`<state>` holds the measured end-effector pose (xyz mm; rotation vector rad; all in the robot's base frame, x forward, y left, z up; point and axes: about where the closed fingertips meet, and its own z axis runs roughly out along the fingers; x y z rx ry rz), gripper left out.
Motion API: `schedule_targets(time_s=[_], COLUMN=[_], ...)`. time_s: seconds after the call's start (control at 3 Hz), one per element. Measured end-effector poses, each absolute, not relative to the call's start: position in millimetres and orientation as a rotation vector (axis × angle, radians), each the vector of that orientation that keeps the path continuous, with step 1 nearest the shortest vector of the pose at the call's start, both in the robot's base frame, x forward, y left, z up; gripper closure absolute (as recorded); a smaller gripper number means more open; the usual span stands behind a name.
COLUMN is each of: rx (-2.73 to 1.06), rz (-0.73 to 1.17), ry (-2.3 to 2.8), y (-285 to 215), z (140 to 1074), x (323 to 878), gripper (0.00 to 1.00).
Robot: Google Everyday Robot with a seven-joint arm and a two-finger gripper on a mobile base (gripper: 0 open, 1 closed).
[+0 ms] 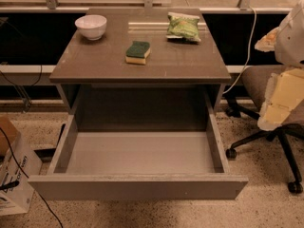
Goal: Place sponge into top drawer
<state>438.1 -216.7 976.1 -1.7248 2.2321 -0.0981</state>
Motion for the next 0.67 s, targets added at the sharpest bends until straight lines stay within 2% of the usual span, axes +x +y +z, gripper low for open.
schedule_targets(time_s=[0.67], rx=[-1.709], rz=[-0.091], ry=[2.201], y=[-203], z=[980], x=[449], gripper=[0.0])
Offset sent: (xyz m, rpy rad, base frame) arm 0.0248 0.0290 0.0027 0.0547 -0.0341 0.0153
